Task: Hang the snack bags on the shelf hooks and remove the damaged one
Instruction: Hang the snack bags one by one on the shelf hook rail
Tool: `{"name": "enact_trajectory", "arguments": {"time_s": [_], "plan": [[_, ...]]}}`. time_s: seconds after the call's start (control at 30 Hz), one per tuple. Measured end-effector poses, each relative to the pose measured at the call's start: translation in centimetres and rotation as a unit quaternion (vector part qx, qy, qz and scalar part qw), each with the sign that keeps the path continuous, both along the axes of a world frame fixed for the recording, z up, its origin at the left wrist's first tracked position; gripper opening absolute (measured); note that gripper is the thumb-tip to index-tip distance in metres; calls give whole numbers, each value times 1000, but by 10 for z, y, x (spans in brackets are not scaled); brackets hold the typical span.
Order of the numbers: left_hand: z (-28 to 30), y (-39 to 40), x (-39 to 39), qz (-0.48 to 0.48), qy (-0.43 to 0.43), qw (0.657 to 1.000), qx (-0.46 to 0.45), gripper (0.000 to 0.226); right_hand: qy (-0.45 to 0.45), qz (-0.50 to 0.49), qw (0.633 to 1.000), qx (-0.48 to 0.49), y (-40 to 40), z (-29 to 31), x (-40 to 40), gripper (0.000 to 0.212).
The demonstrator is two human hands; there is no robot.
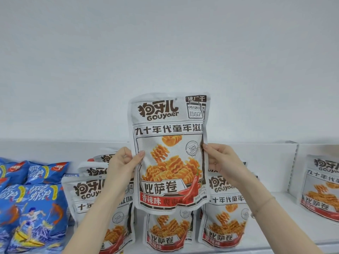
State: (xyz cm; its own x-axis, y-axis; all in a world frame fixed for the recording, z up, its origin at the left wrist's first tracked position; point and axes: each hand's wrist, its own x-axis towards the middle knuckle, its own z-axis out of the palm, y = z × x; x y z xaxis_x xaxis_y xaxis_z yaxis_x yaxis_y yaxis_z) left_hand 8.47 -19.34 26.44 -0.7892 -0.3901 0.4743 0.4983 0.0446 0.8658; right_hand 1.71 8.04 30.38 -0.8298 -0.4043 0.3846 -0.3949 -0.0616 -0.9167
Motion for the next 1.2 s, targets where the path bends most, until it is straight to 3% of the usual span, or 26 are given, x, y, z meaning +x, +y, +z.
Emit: {"name": "enact_trajectory", "arguments": {"time_s": [0.1,0.27,0.3,0.4,0.43,0.53,0.63,0.83,1.07,1.2], "plan": [[11,6,-1,26,23,999,-23,42,25,-7,1000,14,7,24,1,23],[39,16,-9,64,53,995,-57,39,27,-12,1000,-1,6,88,-9,77],[47,18,-12,67,59,994,-60,38,31,-24,999,11,2,99,-10,75],[72,25,-22,69,74,991,-85,36,70,-69,995,25,-10,126,-18,29],[80,25,-27,69,70,991,-88,37,72,-80,994,13,-14,133,-21,22],[99,16,-45,68,35,993,-94,34,55,-94,993,-53,-22,141,-35,33],[121,12,-54,59,8,992,-108,29,66,-112,986,-103,-32,136,-50,39],[146,10,-67,55,-25,989,-137,78,76,-114,985,-106,-49,104,-73,35],[106,1,-92,72,-101,981,-149,40,-9,-75,997,-18,-51,56,-97,19],[76,-1,-104,70,-145,973,-166,35,-16,-140,990,22,-52,34,-104,53]]}}
